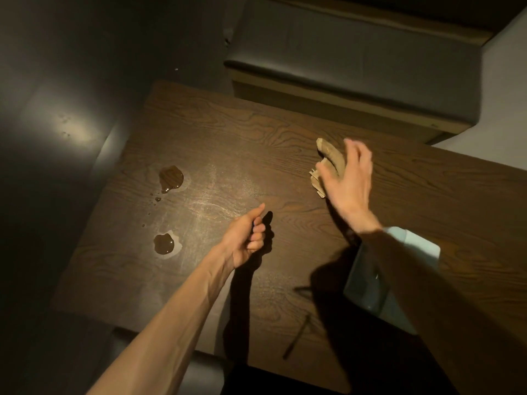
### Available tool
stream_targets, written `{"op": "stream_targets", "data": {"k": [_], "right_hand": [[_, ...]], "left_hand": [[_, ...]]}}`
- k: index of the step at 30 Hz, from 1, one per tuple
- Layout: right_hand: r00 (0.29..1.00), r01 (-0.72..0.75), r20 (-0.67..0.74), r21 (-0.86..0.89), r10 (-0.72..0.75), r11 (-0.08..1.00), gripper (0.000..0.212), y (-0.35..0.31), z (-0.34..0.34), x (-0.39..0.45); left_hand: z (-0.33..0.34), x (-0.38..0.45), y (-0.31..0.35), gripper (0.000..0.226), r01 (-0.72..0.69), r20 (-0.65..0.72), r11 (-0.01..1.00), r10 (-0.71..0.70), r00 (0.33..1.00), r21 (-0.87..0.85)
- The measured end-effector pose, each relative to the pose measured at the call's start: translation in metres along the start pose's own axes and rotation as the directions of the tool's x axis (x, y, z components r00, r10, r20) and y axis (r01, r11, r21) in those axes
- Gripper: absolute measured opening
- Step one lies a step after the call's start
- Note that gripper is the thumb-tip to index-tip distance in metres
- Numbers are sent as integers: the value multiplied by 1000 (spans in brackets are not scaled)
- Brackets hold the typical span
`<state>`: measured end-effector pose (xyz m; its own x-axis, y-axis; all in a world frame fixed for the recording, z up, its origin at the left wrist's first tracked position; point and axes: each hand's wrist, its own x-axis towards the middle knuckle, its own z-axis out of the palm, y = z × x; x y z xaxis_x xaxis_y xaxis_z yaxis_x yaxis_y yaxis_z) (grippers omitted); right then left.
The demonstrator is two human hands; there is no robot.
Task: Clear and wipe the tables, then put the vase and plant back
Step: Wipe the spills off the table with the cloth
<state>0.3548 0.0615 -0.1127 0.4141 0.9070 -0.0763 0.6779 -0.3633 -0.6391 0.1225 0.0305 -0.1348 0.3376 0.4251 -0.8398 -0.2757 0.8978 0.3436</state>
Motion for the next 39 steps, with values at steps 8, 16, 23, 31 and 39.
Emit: {"op": "stream_targets", "data": {"k": [8, 16, 23, 31, 39], "right_hand": [[931, 267, 298, -155, -212, 951, 72, 33, 77, -35], [785, 433, 496, -8, -372, 901, 87, 27, 90, -174], [896, 443, 121, -216, -426, 870, 62, -14, 19, -118], [984, 74, 177, -252, -29, 965, 68, 11, 88, -178], [904, 260, 342, 32, -255, 965, 60, -26, 106, -218]], "left_hand": [[-40, 1, -1, 51, -27, -72, 999, 29, 997, 26], [-43, -11, 17, 50, -5, -142, 986, 29, 990, 165], [-28, -40, 47, 48, -24, -48, 926, 46, 998, 378], [-65, -50, 15, 48, 58, -96, 878, -13, 995, 475], [-104, -70, 4, 48, 108, -193, 893, -24, 981, 438]]}}
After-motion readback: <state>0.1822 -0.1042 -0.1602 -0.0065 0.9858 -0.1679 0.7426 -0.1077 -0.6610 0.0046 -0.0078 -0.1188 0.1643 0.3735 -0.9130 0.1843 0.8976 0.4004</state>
